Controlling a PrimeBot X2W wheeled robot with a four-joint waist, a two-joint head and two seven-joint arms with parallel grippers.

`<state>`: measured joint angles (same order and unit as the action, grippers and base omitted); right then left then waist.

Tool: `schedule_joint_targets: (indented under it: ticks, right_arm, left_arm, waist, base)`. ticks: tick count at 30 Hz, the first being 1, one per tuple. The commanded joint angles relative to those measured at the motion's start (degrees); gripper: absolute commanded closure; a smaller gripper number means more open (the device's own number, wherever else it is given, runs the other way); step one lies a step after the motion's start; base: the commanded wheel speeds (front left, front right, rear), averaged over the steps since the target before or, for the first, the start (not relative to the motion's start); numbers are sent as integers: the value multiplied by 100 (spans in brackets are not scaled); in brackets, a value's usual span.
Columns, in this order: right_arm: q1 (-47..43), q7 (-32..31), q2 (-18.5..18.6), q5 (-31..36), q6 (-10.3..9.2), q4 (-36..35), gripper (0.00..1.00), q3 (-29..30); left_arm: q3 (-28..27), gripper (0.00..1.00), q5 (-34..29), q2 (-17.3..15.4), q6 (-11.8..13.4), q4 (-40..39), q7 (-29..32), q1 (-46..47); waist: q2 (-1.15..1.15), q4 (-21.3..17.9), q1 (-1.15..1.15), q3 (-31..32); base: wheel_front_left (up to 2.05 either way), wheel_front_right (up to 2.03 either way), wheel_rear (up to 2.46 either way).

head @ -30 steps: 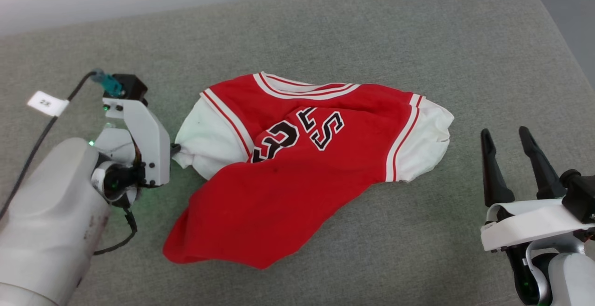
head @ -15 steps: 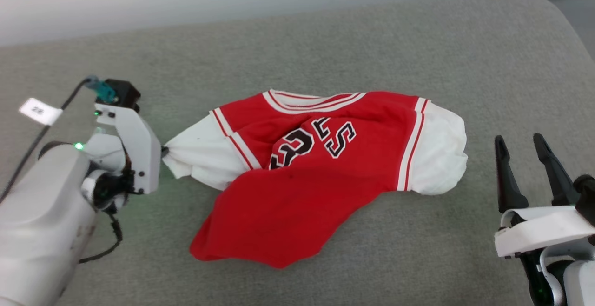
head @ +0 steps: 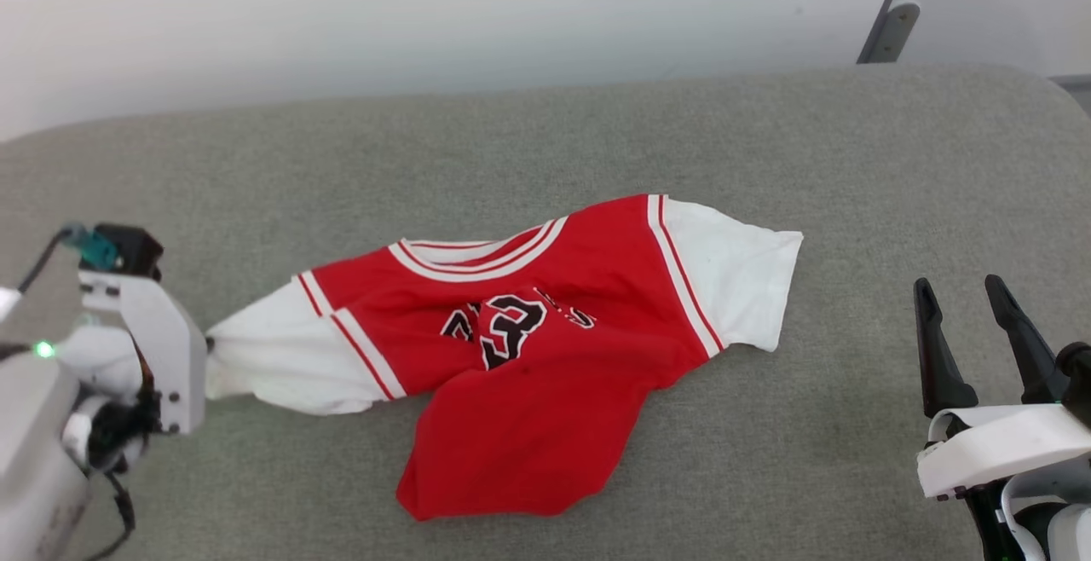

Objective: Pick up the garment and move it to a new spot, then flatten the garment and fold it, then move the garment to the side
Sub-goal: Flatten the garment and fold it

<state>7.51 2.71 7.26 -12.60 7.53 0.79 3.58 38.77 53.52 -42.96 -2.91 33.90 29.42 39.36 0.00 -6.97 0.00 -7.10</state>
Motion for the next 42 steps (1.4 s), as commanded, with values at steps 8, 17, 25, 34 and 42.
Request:
schedule_joint_targets:
  ticks: [8,17,25,34,42]
  right_arm:
    - [-58,-109,34,-46,-8,-89,0,-53]
    - [8,-164,60,-88,-8,-210,0,-67]
    - [76,-197,59,-113,-8,-365,0,-43]
    - [149,-328,28,-107,-8,-605,0,-1]
    - [196,-467,2,-60,-8,-781,0,92]
  left_arm:
    - [71,100,120,326,20,401,-137,-297]
    - [180,0,-17,391,-134,593,-122,51]
    - [311,0,-19,381,-122,730,331,249]
    - [296,12,215,446,-133,1119,695,228]
    - [255,38,520,719,-119,1359,1070,190]
  waist:
    - [0,24,0,143]
    - [0,-28,0,139]
    - [0,-90,0,-18]
    - [0,-173,0,-303]
    - [0,-138,0,-452]
  base:
    - [0,0,0]
    - [0,0,0]
    - [0,0,0]
    - [0,0,0]
    - [0,0,0]
